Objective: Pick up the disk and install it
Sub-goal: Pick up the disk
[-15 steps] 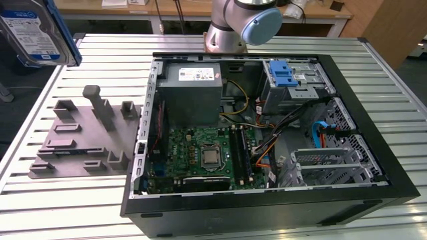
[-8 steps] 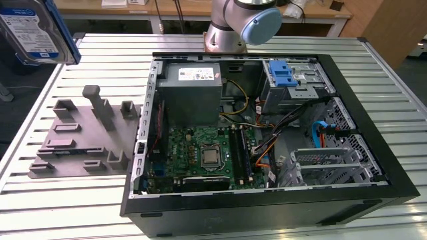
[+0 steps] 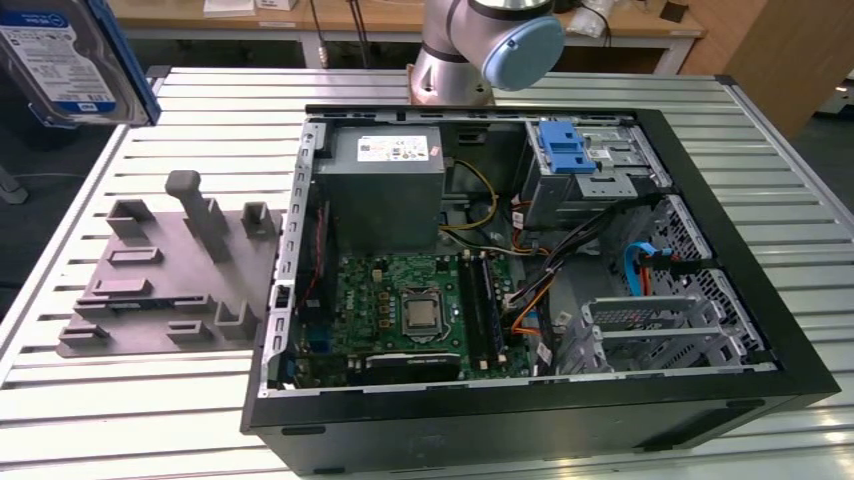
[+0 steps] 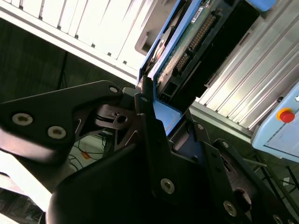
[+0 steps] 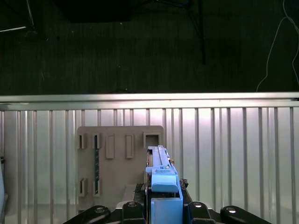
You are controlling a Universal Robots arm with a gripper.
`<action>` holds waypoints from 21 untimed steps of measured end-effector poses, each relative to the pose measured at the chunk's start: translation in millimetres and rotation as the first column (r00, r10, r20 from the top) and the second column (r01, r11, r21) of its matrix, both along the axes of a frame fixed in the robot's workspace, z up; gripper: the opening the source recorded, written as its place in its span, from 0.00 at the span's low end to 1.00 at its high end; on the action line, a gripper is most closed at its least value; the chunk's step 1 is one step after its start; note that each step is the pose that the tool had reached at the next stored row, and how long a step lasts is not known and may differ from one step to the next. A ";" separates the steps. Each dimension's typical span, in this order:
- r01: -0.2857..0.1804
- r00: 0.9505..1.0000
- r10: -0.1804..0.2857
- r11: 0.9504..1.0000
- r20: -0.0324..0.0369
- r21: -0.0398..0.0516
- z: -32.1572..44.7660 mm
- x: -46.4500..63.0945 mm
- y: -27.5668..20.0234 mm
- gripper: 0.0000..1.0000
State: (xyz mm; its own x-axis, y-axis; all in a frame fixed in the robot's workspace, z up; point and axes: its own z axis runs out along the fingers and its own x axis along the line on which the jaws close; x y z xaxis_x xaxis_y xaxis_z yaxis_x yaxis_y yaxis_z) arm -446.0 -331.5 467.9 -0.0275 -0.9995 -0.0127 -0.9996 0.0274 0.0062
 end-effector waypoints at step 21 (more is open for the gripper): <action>0.000 1.000 0.000 1.000 0.000 0.000 8.1 0.0 0.2 0.36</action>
State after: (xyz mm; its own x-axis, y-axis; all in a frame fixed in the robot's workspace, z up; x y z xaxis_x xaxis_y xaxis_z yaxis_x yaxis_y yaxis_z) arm -446.0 -331.2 476.0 -0.0275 -0.9995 -0.0126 -0.9996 0.0274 0.0062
